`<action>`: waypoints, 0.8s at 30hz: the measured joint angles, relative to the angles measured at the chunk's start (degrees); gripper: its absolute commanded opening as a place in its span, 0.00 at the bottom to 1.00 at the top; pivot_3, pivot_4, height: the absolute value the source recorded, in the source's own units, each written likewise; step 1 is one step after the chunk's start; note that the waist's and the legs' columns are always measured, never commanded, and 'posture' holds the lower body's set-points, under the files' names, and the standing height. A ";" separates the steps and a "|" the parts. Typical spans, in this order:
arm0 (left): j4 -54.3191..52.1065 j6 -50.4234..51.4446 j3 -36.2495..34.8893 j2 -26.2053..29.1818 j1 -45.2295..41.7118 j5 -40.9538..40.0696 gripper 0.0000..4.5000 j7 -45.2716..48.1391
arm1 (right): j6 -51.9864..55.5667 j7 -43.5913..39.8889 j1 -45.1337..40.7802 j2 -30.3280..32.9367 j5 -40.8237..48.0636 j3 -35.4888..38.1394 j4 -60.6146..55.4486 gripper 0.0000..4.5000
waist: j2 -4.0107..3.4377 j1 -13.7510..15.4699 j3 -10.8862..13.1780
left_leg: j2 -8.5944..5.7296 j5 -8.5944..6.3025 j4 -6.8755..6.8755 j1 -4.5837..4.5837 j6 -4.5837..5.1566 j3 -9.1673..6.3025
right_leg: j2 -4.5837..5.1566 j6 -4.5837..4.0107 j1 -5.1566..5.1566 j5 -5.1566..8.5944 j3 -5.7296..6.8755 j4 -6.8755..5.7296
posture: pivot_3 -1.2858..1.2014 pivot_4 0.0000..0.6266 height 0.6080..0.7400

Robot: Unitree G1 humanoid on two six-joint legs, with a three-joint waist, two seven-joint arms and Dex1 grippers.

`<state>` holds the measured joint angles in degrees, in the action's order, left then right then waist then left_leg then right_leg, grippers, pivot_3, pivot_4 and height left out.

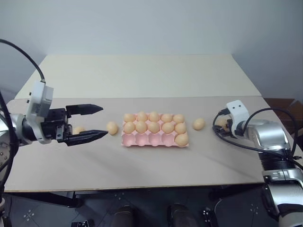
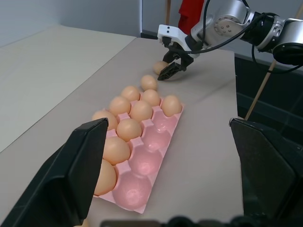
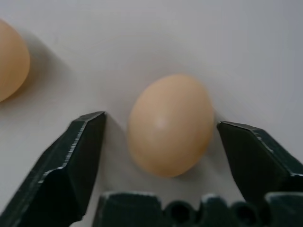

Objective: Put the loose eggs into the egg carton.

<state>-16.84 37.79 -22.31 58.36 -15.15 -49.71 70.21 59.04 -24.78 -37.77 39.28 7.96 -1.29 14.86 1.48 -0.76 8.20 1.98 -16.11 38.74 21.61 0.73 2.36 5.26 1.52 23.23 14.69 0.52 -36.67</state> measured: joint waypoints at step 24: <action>4.36 -2.44 -3.56 4.70 5.91 2.35 1.00 8.77 | 1.01 -19.43 8.05 8.35 19.20 3.19 -45.46 0.37 | -0.13 -0.04 0.22 | 0.07 0.00 0.04 -0.15 -0.01 -0.04 | -0.04 0.00 -0.09 0.00 0.01 -0.04 | 0.52 0.24 1.00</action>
<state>-12.48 35.35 -25.87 63.06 -9.24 -47.36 78.98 60.05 -44.22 -29.72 47.63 27.16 1.90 -30.60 1.35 -0.80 8.42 2.06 -16.11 38.78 21.46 0.72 2.32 5.22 1.52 23.13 14.69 0.53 -36.71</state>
